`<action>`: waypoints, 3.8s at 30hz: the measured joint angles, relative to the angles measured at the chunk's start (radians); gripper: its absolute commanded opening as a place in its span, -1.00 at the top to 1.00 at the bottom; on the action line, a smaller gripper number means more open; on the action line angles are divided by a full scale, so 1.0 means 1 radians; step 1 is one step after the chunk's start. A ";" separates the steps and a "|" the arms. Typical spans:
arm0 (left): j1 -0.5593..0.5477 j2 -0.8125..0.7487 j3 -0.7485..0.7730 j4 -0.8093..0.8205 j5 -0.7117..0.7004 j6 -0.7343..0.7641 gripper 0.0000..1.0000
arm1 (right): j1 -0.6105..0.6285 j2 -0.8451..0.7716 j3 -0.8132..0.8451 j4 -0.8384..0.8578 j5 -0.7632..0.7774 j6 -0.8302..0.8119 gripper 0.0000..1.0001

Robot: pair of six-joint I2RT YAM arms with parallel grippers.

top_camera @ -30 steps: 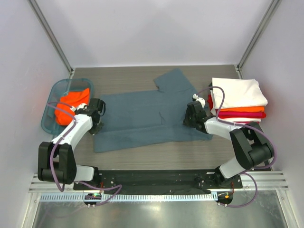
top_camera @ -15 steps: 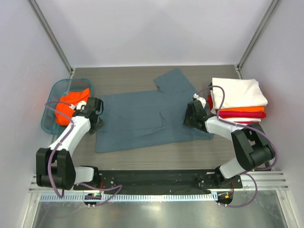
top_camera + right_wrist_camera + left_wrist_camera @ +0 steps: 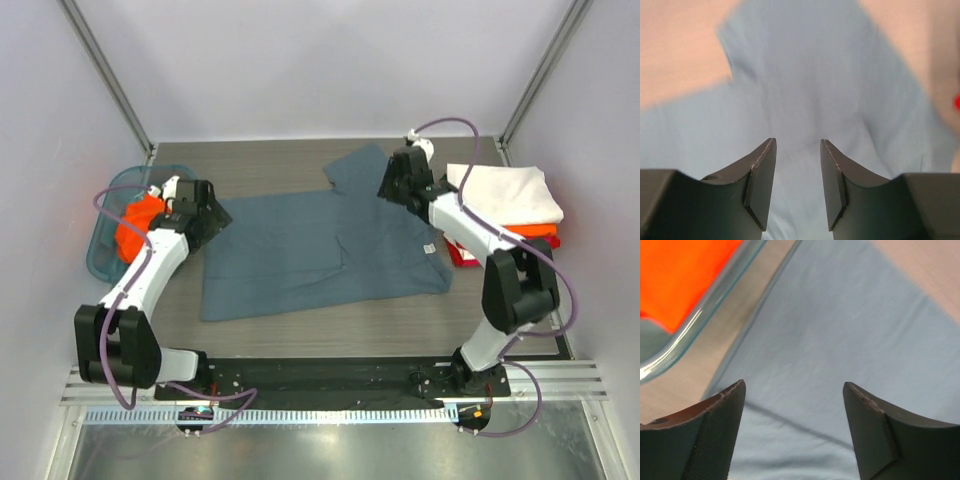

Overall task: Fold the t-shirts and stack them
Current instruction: Fold the tshirt

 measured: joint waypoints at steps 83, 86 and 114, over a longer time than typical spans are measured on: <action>0.070 0.811 0.713 0.019 -0.041 0.115 -0.63 | -0.178 1.127 1.278 -0.040 -0.211 0.013 0.20; 0.072 0.811 0.717 0.014 -0.040 0.122 -0.63 | -0.172 1.127 1.271 -0.041 -0.212 0.012 0.52; 0.081 0.909 0.824 -0.038 -0.071 0.138 -0.25 | -0.191 1.067 1.187 -0.076 -0.220 0.007 0.98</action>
